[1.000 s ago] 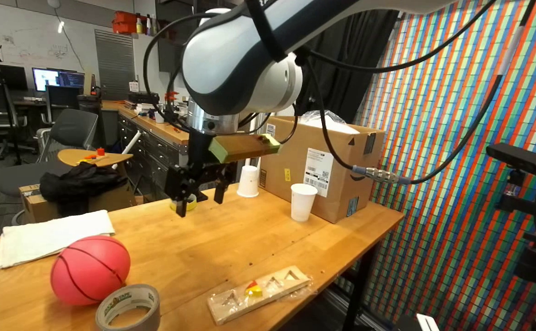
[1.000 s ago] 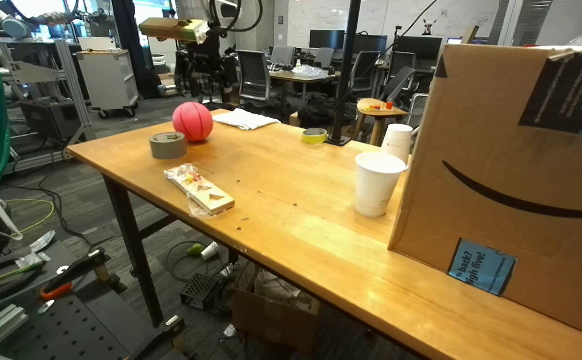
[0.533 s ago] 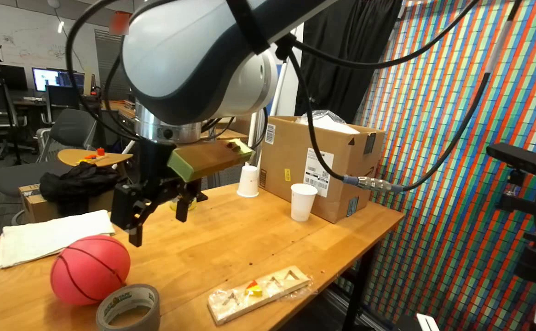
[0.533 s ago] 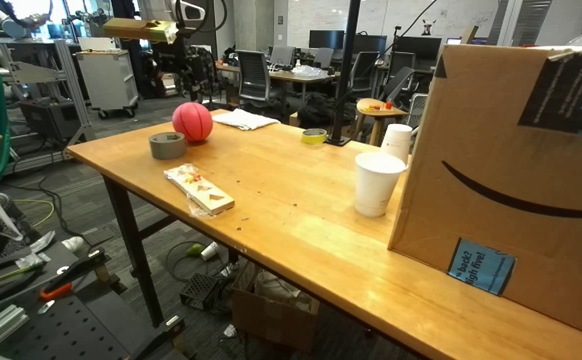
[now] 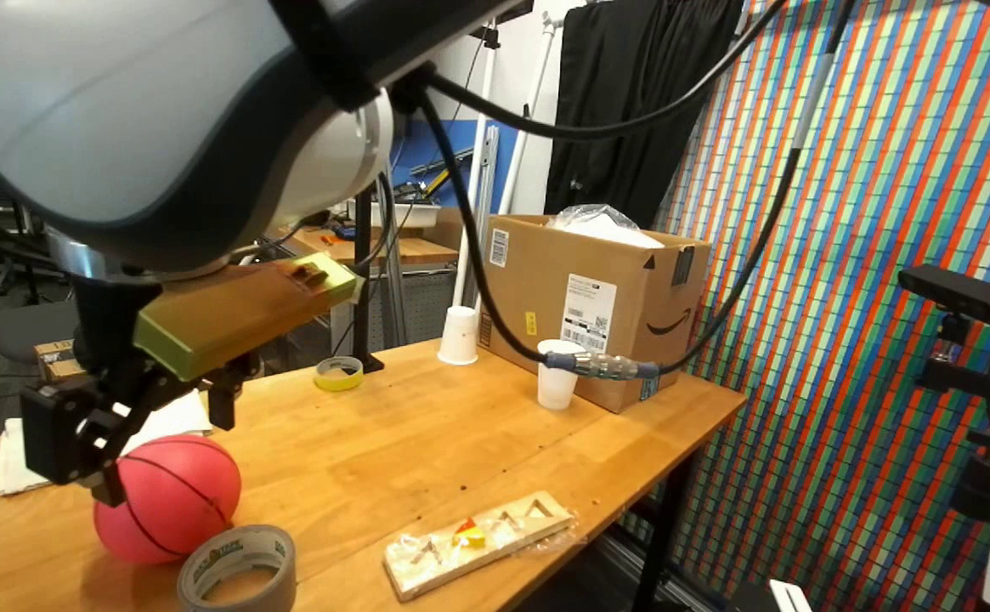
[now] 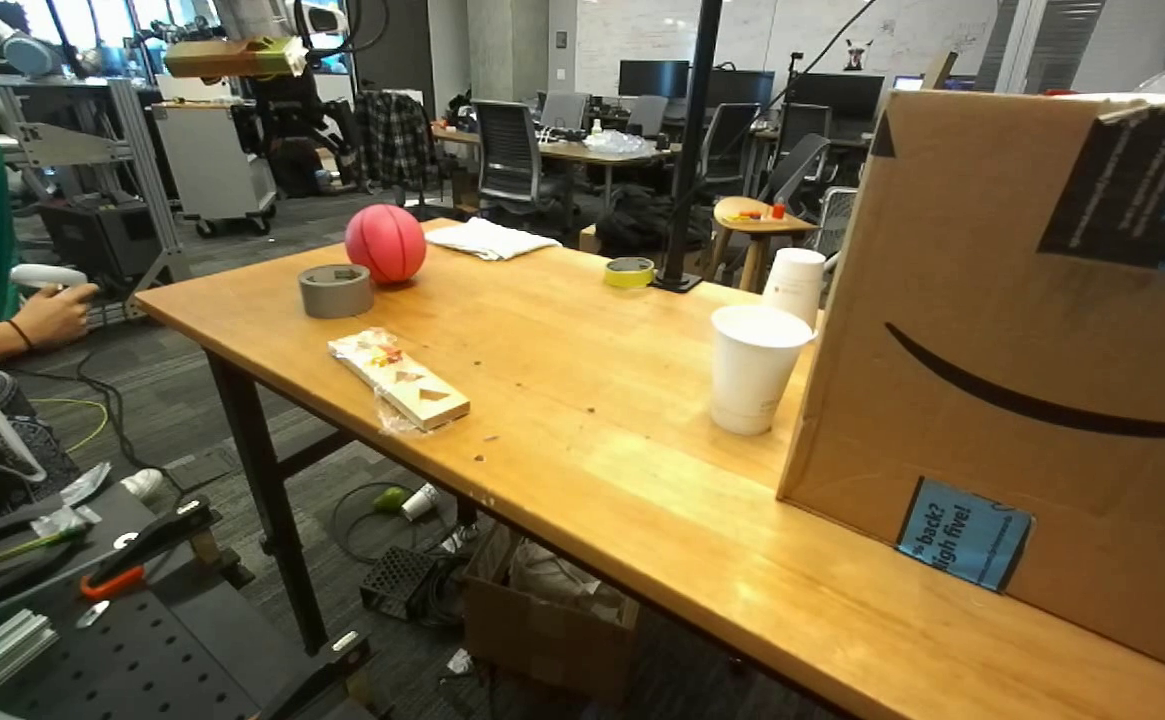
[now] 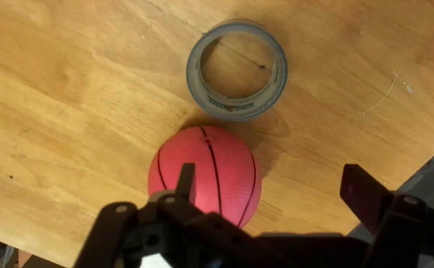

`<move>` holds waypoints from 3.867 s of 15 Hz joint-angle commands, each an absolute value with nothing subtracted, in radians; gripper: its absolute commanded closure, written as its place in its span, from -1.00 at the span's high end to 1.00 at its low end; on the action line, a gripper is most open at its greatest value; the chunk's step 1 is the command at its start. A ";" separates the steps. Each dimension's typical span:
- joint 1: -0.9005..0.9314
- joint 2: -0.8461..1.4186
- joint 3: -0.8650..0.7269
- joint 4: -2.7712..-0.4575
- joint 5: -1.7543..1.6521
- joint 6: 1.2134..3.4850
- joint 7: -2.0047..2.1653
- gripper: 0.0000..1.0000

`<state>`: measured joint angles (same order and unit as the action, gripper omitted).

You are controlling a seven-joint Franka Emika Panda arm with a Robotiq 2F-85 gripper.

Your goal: Put the white ball in the cup, then put the basketball on the tape

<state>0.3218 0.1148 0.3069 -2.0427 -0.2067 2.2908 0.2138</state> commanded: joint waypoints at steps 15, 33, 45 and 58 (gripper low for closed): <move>0.455 0.593 0.172 -1.461 -0.364 2.025 0.228 1.00; 0.443 0.633 0.086 -1.370 -0.383 1.980 0.214 -0.63; 0.374 0.392 0.074 -1.586 -0.380 2.024 0.249 -0.53; 0.370 0.063 0.197 -2.028 -0.403 2.092 0.427 -0.53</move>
<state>0.3770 0.1484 0.1634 -1.9252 -0.3801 2.0547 0.3806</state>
